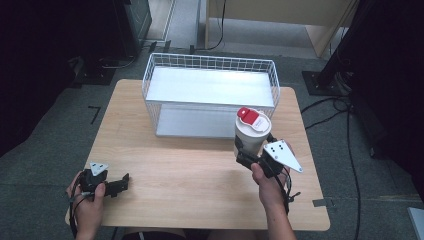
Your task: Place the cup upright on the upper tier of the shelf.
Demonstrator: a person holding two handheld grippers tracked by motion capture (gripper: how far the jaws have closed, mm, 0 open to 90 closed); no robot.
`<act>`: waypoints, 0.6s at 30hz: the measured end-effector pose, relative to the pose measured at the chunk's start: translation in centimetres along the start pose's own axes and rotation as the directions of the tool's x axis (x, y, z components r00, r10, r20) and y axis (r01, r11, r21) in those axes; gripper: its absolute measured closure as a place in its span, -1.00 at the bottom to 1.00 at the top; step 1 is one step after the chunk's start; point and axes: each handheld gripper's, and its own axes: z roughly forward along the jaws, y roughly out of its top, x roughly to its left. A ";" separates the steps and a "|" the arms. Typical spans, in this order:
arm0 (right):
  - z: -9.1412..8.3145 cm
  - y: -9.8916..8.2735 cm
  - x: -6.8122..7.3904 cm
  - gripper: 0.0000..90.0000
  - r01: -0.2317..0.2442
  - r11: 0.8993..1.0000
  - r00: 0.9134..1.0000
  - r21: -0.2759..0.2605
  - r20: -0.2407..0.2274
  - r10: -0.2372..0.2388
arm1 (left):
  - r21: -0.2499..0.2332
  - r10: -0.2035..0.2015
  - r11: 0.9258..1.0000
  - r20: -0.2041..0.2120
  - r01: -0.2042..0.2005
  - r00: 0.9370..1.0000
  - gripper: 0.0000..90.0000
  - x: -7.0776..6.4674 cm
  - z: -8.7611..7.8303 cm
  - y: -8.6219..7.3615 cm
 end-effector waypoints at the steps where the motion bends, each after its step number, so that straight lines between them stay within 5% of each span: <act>1: 0.3 0.6 0.2 -0.73 -0.002 1.000 1.000 -0.011 -0.004 0.002 | -0.001 0.000 1.000 0.000 0.000 1.000 -1.00 0.0 0.0 0.0; 18: 3.7 5.4 2.2 -0.73 0.019 0.996 0.999 -0.092 -0.025 -0.021 | 0.000 0.000 1.000 0.000 0.000 1.000 -1.00 0.0 0.0 0.0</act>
